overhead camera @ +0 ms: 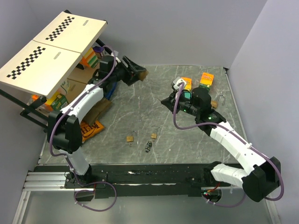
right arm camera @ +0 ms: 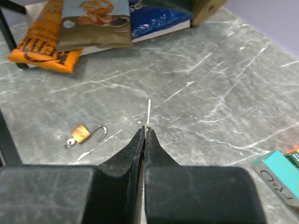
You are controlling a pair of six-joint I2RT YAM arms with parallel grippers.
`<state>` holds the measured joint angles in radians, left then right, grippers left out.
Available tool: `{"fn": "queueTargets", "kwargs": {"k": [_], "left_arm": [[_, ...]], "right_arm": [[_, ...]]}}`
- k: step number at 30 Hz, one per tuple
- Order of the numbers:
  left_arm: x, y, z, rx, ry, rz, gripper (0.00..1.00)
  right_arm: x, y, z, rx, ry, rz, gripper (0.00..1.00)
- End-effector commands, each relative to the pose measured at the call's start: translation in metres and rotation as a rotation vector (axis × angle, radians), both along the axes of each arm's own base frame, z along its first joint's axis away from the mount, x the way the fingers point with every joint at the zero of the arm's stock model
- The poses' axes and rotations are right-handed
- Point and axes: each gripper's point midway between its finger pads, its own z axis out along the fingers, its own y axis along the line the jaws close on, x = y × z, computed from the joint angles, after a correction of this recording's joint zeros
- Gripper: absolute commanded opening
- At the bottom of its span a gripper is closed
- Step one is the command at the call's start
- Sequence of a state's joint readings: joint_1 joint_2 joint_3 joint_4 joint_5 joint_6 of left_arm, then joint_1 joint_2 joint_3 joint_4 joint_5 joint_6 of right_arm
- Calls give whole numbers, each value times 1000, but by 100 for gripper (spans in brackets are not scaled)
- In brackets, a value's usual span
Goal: Lock with the key
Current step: Lock the lock, then place the lock at the center of the board.
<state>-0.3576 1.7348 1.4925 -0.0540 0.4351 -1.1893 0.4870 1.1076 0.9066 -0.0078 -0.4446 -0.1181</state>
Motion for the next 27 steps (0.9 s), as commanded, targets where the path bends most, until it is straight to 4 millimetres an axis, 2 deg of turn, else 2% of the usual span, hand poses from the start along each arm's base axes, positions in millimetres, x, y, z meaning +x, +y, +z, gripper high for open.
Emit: {"fn": "queueTargets", "kwargs": {"k": [1,4,7,9,11,12,13,14,18,20,27], "left_arm": [[10,7,60,-3,-205,38,1],[-1,19,33,187,-256,1,1],[-20,39,-18,427,-227,-57,1],[-33,61,-55,623,-194,-107,1],[-40,78,-73,749,-201,-143,1],[-50,87,-90,801,-156,-166,1],[-53,93,-98,841,-141,-171,1],[-58,98,-105,878,-140,-197,1],[-81,119,-146,991,7,-268,1],[-81,124,-156,1012,41,-264,1],[-75,129,-179,1047,99,-271,1]], "right_arm": [[-3,1,20,56,-28,-16,0],[4,-2,17,72,13,-70,0],[16,-6,11,68,53,-116,0],[19,-5,8,94,120,-124,0],[24,-1,-3,102,180,-127,0],[24,2,-5,111,198,-116,0],[26,6,-14,114,229,-110,0],[28,11,-13,139,243,-103,0],[40,29,-33,182,367,-91,0],[44,39,-39,198,411,-83,0],[72,69,-82,218,585,-108,0]]}}
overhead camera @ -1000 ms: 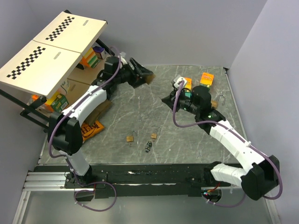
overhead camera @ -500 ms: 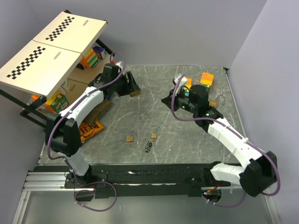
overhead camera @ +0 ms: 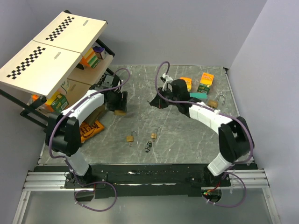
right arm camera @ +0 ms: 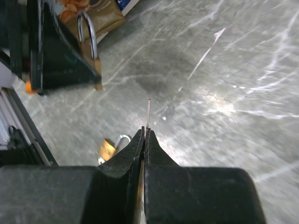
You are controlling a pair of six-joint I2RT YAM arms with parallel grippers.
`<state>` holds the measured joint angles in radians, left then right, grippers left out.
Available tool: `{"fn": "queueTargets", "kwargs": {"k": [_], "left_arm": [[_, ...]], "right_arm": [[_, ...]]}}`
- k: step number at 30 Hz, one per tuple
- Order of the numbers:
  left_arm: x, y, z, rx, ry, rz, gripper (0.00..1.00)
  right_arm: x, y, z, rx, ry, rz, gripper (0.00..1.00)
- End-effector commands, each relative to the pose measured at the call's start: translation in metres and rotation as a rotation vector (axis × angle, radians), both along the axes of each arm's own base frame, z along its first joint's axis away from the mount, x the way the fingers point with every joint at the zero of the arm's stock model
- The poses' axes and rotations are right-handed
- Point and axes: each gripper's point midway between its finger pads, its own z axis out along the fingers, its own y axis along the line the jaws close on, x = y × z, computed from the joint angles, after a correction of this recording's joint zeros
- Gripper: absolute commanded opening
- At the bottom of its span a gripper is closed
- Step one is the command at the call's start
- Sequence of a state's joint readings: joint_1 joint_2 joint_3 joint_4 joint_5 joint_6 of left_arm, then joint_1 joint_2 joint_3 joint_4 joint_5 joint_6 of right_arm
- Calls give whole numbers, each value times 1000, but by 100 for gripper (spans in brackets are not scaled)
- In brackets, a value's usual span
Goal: Lock with the key
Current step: Place the lock at the center of the board.
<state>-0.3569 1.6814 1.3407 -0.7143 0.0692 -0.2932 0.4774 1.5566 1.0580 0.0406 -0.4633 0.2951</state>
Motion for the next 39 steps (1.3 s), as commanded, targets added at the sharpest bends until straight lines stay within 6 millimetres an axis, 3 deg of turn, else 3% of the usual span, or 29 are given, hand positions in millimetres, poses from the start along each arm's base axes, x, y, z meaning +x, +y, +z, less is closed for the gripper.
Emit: {"fn": "queueTargets", "kwargs": {"k": [1,10,19,25,29,39], "left_arm": [[18,5,-5,36,-20,-5,1],[16,9,-43,21,111,30,1],[10,11,-64,40,211,41,3],[-2,15,-78,63,275,46,16],[-3,17,-81,76,295,35,42],[2,16,-83,74,311,44,70]], "right_arm": [[17,27,5,97,57,-6,0],[30,57,-27,131,178,-17,0],[33,87,-59,156,302,-38,0],[27,103,-84,153,371,-49,0],[21,111,-96,148,391,-59,0],[15,123,-116,134,450,-91,0]]}}
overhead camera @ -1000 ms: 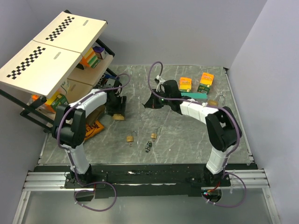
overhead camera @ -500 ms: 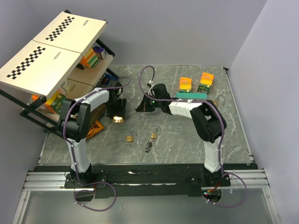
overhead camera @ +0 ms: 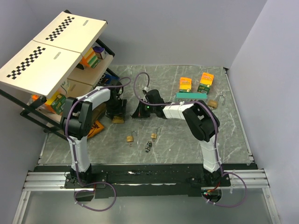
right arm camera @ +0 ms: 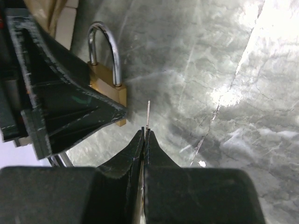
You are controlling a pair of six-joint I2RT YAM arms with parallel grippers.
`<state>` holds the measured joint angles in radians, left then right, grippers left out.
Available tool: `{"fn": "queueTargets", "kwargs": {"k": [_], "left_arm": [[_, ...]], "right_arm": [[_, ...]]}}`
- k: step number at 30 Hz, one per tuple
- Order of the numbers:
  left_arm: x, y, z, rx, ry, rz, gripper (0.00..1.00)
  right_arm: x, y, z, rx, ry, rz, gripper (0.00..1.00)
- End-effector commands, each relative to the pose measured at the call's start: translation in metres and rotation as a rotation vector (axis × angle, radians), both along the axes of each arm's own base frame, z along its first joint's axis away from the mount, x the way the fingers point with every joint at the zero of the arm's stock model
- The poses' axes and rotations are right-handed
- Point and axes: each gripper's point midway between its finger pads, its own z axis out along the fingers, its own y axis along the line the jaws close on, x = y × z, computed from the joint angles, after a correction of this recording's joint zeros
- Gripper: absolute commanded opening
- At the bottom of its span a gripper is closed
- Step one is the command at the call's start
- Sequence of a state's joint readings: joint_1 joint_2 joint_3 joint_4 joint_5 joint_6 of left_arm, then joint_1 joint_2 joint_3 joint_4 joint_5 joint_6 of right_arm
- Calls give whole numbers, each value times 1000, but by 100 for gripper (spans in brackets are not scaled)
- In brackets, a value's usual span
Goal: Lock with the key
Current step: Place the lock at the center of the board, then place the key at the center of the board.
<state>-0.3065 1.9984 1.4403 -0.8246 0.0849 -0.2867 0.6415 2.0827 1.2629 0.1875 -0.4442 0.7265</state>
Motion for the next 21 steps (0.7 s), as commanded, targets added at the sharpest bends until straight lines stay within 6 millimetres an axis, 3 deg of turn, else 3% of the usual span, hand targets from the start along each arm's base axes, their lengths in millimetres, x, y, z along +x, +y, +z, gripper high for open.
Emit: {"fn": "queueTargets", "kwargs": {"k": [1,2,6,8,16,21], "left_arm": [[6,-3,8,-15,0,9,71],[7,-4,10,-20,-1,9,76],[6,-5,13,-30,-3,12,78],[7,-9,17,-47,-5,13,88],[16,-17,40,-93,-51,5,89],[17,-18,44,-107,-56,11,90]], "right_arm": [[12,15,9,36,-13,-37,0],[11,17,7,32,-11,-35,0],[12,19,-2,16,10,-54,0],[12,18,-6,6,19,-63,0],[2,19,-18,-3,73,-80,0],[-7,22,-20,-18,86,-74,3]]}}
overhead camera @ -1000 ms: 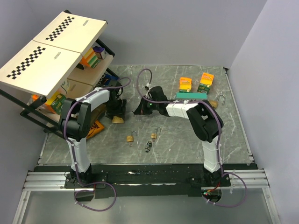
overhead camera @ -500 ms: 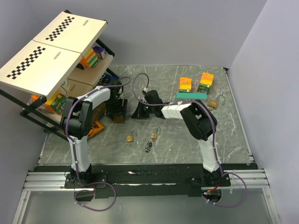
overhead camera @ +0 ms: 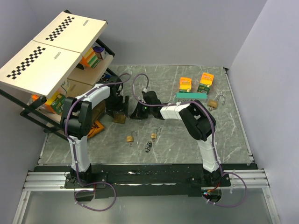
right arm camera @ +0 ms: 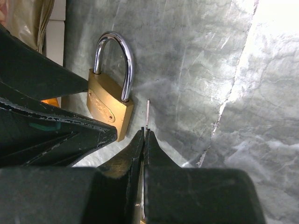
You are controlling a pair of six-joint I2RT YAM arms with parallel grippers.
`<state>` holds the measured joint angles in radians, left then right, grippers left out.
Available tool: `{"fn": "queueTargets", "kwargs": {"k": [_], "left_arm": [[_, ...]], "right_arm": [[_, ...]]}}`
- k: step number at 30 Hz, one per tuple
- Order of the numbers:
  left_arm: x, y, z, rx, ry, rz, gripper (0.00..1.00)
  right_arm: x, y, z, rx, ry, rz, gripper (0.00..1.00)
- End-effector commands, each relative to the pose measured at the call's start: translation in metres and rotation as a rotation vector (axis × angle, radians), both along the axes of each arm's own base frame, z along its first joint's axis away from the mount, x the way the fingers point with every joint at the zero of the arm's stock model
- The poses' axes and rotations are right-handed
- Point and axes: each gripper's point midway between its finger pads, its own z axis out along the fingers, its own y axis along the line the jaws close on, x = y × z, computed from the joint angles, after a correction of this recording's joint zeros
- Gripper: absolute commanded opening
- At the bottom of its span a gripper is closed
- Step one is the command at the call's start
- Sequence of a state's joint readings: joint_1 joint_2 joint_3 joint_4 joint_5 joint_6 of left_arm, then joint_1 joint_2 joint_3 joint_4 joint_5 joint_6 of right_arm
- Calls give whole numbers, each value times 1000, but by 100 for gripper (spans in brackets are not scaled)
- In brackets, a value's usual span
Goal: Lock with the key
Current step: Place the key at the center of the board.
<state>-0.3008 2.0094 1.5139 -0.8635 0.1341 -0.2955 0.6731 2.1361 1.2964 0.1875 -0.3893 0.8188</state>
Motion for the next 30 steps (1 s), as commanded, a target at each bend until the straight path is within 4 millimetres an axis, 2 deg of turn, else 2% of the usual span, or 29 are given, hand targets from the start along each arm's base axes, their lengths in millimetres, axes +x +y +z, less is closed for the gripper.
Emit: {"fn": "queueTargets", "kwargs": {"k": [1,7,10,11,14,18,20,21,23,24,26,29,30], "left_arm": [[7,-7,28,-51,-49,11,90],[8,-2,29,-48,-64,34,91],[14,1,35,-51,-89,46,91],[16,2,36,-52,-95,52,95],[19,1,44,-66,-120,51,96],[22,-2,55,-89,-148,47,97],[24,-4,62,-100,-167,43,96],[24,-4,64,-105,-174,42,97],[27,-5,73,-116,-203,36,97],[29,-5,77,-119,-215,37,97],[31,-6,83,-125,-237,30,97],[35,-6,94,-132,-272,25,99],[38,-8,100,-140,-292,22,99]], "right_arm": [[-7,8,-7,-17,26,-15,6],[-13,5,-10,-53,28,-25,11],[-17,5,-9,-64,26,-24,18],[-17,4,-10,-73,24,-27,20],[-17,3,-7,-80,14,-28,33],[-15,4,5,-78,-20,-11,36],[-10,2,18,-75,-62,-1,37],[-8,2,31,-60,-85,2,38],[-2,-2,44,-58,-124,9,43],[2,-4,59,-42,-154,10,53],[9,-13,71,-37,-195,14,69],[15,-25,93,-29,-259,34,73],[14,-31,108,-18,-289,37,73]]}}
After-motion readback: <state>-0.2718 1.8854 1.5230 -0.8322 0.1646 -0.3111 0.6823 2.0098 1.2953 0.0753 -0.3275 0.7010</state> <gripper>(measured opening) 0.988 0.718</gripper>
